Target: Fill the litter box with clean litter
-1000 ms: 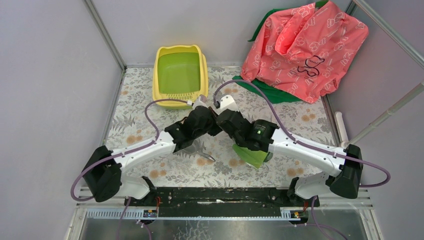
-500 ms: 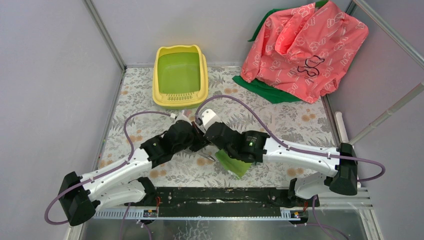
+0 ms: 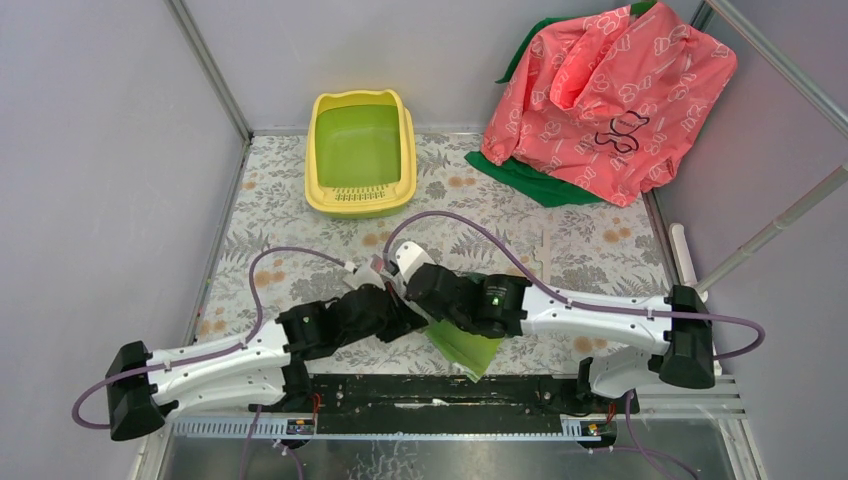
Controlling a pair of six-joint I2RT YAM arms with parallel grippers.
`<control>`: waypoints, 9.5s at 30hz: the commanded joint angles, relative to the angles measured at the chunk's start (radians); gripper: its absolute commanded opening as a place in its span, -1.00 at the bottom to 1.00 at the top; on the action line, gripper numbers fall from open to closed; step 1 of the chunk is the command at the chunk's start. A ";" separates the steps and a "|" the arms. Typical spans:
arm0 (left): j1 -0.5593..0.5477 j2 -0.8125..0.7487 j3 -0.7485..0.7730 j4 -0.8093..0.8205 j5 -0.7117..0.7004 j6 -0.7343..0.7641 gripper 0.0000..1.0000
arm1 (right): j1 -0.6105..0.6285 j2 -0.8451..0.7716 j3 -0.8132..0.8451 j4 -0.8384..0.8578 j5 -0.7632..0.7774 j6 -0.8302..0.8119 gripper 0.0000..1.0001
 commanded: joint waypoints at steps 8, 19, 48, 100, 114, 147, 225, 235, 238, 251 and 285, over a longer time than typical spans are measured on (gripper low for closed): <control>-0.135 0.127 -0.081 -0.072 -0.039 -0.070 -0.97 | -0.014 -0.220 -0.259 -0.044 0.008 0.208 -1.00; -0.022 0.422 0.054 0.070 -0.067 0.115 -0.92 | -0.009 -0.227 -0.318 -0.011 0.353 0.264 -1.00; 0.356 0.614 0.119 0.206 0.231 0.458 -0.90 | -0.296 -0.036 -0.177 0.213 0.123 -0.077 -0.22; 0.249 0.002 0.014 -0.167 -0.096 0.329 0.86 | -0.282 -0.568 -0.392 -0.117 -0.145 0.407 0.14; 0.463 -0.124 -0.067 -0.238 -0.106 0.276 0.97 | -0.281 -0.560 -0.351 -0.114 -0.194 0.383 0.13; 0.814 -0.077 -0.467 0.344 0.441 0.320 0.97 | -0.280 -0.491 -0.379 -0.074 -0.250 0.360 0.12; 0.834 -0.406 -0.066 -0.128 0.435 0.253 -1.00 | -0.274 -0.532 -0.230 -0.442 -0.242 0.465 0.44; 0.835 -0.358 -0.071 -0.063 0.451 0.254 -1.00 | -0.196 -0.608 -0.417 -0.489 -0.281 0.830 0.65; 0.835 -0.328 -0.081 -0.028 0.457 0.257 -1.00 | -0.160 -0.659 -0.537 -0.399 -0.256 0.954 0.54; 0.834 -0.047 -0.149 0.261 0.485 0.299 -1.00 | -0.075 -0.621 -0.743 -0.045 -0.082 1.124 0.53; 0.579 0.747 0.234 0.807 0.415 0.264 -1.00 | -0.609 -0.445 -0.640 0.274 -0.185 0.692 0.48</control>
